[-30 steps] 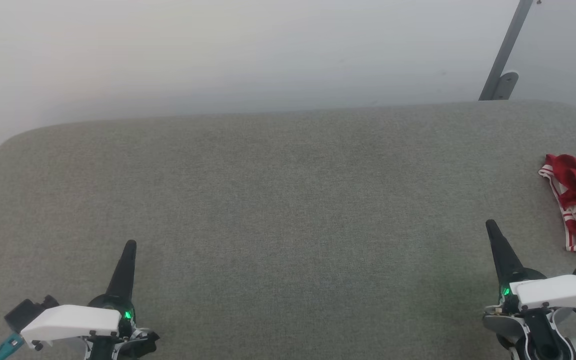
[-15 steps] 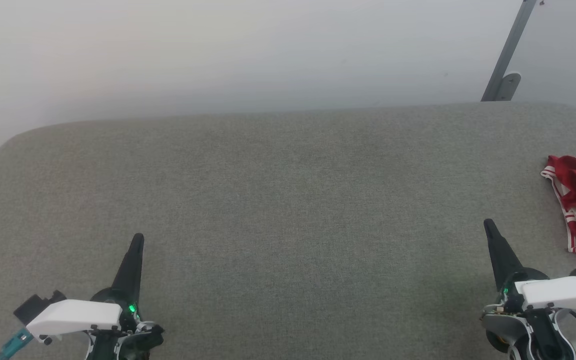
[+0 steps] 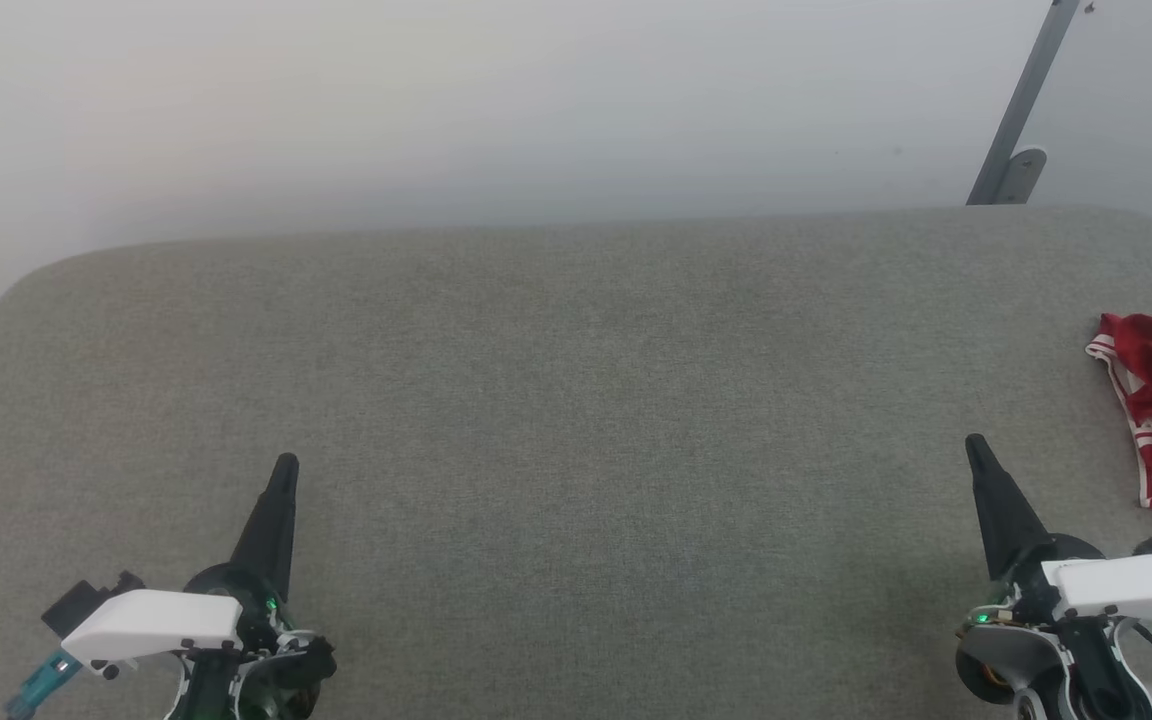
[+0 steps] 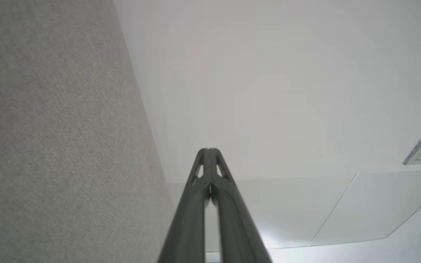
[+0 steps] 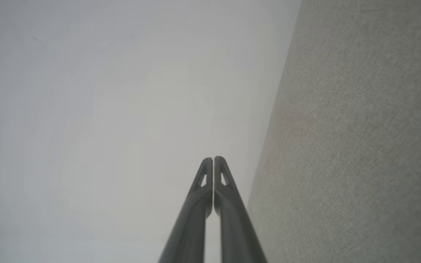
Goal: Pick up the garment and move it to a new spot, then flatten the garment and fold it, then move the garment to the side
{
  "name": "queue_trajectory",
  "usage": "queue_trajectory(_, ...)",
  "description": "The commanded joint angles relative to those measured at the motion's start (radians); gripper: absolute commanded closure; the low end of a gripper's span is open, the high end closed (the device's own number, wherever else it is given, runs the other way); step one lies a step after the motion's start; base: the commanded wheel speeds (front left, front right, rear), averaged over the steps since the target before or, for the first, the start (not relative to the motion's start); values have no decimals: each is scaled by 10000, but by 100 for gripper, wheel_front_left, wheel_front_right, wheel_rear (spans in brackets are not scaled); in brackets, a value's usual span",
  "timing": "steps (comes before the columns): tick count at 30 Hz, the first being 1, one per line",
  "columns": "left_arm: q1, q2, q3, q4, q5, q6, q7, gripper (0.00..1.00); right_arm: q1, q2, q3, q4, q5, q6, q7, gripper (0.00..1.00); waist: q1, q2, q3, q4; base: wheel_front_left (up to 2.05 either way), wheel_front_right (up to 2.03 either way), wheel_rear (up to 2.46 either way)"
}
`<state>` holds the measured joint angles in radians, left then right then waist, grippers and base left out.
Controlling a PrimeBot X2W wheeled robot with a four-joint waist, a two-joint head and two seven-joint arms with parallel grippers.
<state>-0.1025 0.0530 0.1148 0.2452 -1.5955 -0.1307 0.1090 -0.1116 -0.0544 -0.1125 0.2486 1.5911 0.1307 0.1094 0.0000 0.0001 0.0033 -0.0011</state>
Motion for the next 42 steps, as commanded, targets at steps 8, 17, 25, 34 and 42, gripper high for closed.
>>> queue_trajectory(8, -124, -52, -7, -2, -187, 0, 87, 100, 65, 68, -29, -65, 235, 0, 83, 100, 0, -1, -2, 11, 0, 0, 0)
queue_trajectory(17, -123, -51, -7, -3, -188, 0, 88, 100, 64, 67, -30, -63, 236, 0, 82, 100, 0, -1, -2, 11, 0, 0, 0)
queue_trajectory(25, -123, -51, -8, -3, -189, 0, 87, 100, 64, 67, -27, -62, 237, 0, 81, 100, 0, -1, -2, 11, 0, 0, 0)
queue_trajectory(34, -123, -51, -9, -3, -189, 0, 86, 100, 64, 67, -30, -62, 237, 2, 81, 100, 0, -1, -2, 11, 0, 0, 0)
queue_trajectory(42, -123, -51, -9, -3, -190, 0, 86, 100, 64, 67, -29, -62, 238, 2, 80, 100, 0, -1, -2, 11, 0, 0, 0)
